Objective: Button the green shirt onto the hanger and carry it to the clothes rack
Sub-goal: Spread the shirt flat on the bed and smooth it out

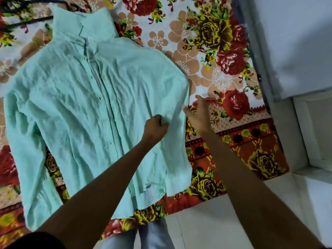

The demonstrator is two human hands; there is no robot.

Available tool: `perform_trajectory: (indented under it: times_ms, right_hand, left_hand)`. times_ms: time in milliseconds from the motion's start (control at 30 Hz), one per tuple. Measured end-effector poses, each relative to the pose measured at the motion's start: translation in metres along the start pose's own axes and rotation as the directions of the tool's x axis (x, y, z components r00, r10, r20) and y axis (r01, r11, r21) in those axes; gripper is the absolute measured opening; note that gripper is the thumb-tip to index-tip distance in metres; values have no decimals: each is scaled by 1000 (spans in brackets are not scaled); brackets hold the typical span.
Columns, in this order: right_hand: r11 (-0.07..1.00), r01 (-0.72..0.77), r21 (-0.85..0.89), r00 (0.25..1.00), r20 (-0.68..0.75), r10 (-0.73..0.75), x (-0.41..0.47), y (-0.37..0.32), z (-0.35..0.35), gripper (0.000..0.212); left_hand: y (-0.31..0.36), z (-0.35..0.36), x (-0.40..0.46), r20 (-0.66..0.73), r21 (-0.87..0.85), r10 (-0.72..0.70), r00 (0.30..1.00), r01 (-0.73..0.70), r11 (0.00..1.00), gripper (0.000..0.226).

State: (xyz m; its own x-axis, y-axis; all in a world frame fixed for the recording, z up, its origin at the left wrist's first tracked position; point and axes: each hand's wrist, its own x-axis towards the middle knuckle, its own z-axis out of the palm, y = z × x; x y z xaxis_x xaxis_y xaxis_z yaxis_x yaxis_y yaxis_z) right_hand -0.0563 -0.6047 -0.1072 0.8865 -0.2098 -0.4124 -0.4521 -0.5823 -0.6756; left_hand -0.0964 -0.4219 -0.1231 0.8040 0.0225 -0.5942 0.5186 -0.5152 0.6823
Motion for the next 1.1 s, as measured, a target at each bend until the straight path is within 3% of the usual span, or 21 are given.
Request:
perform_trajectory:
  times_ms: [67, 133, 233, 300, 400, 467, 533, 600, 667, 767, 900, 1000, 1067, 1100]
  right_hand:
    - [994, 93, -54, 992, -77, -97, -38, 23, 11, 60]
    - [993, 109, 54, 990, 84, -114, -69, 31, 21, 57]
    - [977, 130, 168, 930, 320, -179, -98, 26, 27, 64]
    - [975, 66, 213, 954, 273, -124, -100, 29, 29, 63]
    - [966, -114, 232, 979, 194, 68, -100, 26, 21, 40]
    - [846, -352, 401, 924, 294, 245, -100, 16, 7, 30]
    - [642, -530, 555, 843, 431, 323, -98, 10, -12, 27]
    - [518, -554, 652, 827, 500, 256, -96, 9, -33, 33]
    - [453, -560, 694, 822, 535, 197, -96, 9, -51, 33]
    - [543, -519, 660, 846, 488, 217, -90, 13, -62, 28]
    - [714, -365, 598, 928, 170, 332, -72, 30, -75, 22]
    - [820, -319, 474, 942, 253, 220, -83, 42, -71, 46]
    - [869, -407, 280, 883, 365, 296, -99, 59, -60, 84]
    - [873, -431, 229, 849, 431, 306, -107, 70, -56, 92]
  left_hand:
    - [12, 1, -8, 138, -284, -87, 987, 123, 951, 31]
    - [20, -1, -12, 302, -536, -144, 942, 293, 792, 23]
    - [25, -1, -24, 495, -576, -171, 852, 469, 669, 38]
    - [23, 1, -29, 493, -557, -125, 861, 423, 714, 36]
    - [11, 6, -35, 382, -597, -13, 924, 257, 760, 25]
    - [6, 12, -40, 294, -596, -9, 956, 191, 780, 37]
    - [9, 21, -47, 269, -603, -63, 961, 219, 767, 46]
    - [16, 27, -53, 409, -677, -65, 910, 351, 647, 43]
    - [25, 31, -60, 573, -706, 19, 819, 482, 519, 44]
    - [31, 38, -59, 610, -697, 40, 791, 512, 502, 43]
    - [36, 56, -50, 350, -737, -80, 933, 327, 591, 29]
    - [35, 68, -51, 295, -718, -144, 945, 319, 619, 25]
    - [29, 77, -53, 319, -687, -222, 922, 386, 615, 30]
    - [26, 80, -54, 324, -678, -233, 917, 397, 619, 30]
